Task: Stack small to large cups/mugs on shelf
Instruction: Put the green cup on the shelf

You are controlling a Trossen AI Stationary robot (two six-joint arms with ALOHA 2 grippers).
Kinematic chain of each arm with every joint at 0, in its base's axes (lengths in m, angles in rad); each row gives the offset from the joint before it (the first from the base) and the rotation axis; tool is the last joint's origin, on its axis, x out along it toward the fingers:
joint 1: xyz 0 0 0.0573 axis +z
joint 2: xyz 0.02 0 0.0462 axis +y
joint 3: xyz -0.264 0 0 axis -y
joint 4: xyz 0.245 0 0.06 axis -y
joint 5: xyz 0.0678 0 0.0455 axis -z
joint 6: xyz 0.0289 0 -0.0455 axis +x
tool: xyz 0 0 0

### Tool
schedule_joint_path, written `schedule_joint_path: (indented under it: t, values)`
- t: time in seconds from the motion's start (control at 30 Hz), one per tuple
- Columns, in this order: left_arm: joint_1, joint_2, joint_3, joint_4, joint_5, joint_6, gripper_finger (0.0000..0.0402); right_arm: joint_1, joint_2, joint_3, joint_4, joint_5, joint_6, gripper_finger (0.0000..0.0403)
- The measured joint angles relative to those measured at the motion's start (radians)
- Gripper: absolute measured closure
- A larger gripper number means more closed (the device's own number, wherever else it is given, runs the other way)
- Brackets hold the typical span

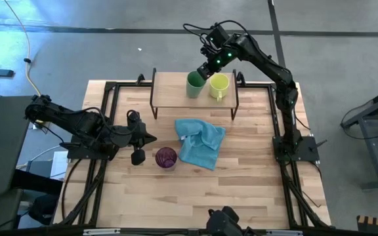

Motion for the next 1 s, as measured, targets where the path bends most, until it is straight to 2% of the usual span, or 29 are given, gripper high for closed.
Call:
schedule_joint_path:
  t: [0.33,0.6,1.0]
  values:
    - [0.0,0.0,0.0,0.0,0.0,0.0,0.0401,0.0,0.0,0.0,0.0,-0.008,0.0,0.0401]
    - [0.0,0.0,0.0,0.0,0.0,0.0,0.0401,0.0,0.0,0.0,0.002,-0.009,0.003,0.0373]
    - [0.0,0.0,0.0,0.0,0.0,0.0,0.0401,0.0,0.0,-0.001,0.003,-0.009,0.006,0.037]
